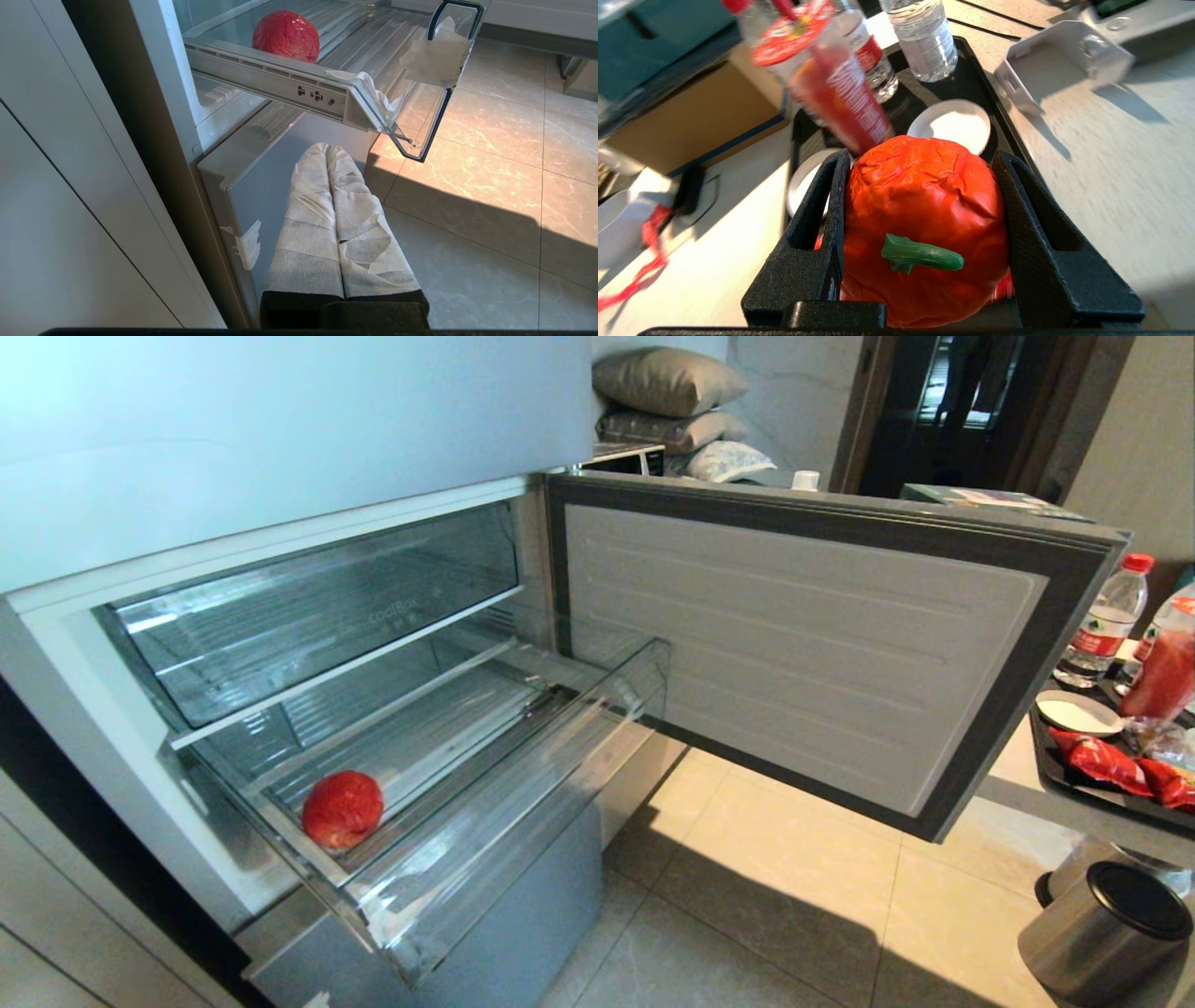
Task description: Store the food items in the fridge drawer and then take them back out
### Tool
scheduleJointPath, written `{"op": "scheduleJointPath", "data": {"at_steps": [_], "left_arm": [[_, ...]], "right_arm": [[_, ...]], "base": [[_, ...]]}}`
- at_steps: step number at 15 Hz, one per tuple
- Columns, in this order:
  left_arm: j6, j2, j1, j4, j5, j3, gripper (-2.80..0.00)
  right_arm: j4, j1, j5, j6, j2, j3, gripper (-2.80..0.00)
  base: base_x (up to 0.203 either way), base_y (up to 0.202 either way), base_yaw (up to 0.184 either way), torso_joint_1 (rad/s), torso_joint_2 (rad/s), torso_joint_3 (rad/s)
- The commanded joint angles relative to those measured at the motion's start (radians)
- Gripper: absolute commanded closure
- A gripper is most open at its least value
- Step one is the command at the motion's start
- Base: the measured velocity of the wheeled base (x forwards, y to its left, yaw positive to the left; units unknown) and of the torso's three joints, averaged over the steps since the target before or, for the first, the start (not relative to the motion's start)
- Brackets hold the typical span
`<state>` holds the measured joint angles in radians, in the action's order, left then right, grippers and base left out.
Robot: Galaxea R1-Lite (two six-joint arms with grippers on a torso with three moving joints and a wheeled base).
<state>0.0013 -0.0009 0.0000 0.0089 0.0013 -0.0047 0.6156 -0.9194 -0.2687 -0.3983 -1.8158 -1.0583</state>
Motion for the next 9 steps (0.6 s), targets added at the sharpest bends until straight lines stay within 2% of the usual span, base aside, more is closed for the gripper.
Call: {"op": "scheduleJointPath", "data": {"at_steps": [1,9], "left_arm": [[0.0,-0.001,0.0,0.0,0.0,0.0,0.0],[0.0,-0.001,0.0,0.0,0.0,0.0,0.0]], "right_arm": [[0.005,-0.001,-0.01,-0.003,-0.18,-0.12,0.0],[0.007,0.025,-0.014,-0.01,-0.486,-0.472,0.0]], "base": [[0.0,0.0,0.0,0.0,0.0,0.0],[0.0,0.0,0.0,0.0,0.0,0.0]]}}
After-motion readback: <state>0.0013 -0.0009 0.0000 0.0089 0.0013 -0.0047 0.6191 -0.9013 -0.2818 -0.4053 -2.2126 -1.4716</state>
